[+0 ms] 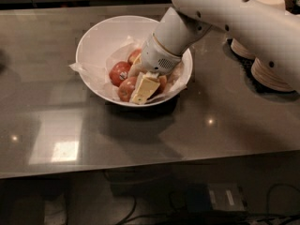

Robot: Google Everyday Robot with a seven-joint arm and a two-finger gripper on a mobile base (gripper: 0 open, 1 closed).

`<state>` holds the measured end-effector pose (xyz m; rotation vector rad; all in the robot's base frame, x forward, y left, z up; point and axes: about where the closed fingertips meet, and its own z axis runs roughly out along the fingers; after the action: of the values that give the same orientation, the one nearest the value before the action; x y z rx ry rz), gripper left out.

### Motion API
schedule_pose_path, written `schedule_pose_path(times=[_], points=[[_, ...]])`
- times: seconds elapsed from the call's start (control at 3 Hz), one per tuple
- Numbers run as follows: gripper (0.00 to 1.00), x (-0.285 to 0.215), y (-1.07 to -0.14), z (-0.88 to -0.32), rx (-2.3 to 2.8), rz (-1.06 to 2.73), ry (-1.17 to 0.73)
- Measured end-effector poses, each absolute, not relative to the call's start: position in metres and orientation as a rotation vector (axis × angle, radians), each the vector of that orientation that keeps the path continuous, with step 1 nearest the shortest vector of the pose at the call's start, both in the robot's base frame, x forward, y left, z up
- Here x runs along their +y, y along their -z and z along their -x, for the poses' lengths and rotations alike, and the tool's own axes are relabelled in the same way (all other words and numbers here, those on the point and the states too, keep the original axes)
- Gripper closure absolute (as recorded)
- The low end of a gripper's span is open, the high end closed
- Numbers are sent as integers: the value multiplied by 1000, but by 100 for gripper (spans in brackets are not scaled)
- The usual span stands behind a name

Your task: Pick apple from white bowl

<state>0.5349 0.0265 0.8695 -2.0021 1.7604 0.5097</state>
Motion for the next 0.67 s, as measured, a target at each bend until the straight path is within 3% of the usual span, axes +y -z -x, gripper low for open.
schedule_pose_path(times=[0.33,0.67], points=[[100,26,-870,-535,1760,2002,-510],[100,24,-873,-535,1752,1981,-528]])
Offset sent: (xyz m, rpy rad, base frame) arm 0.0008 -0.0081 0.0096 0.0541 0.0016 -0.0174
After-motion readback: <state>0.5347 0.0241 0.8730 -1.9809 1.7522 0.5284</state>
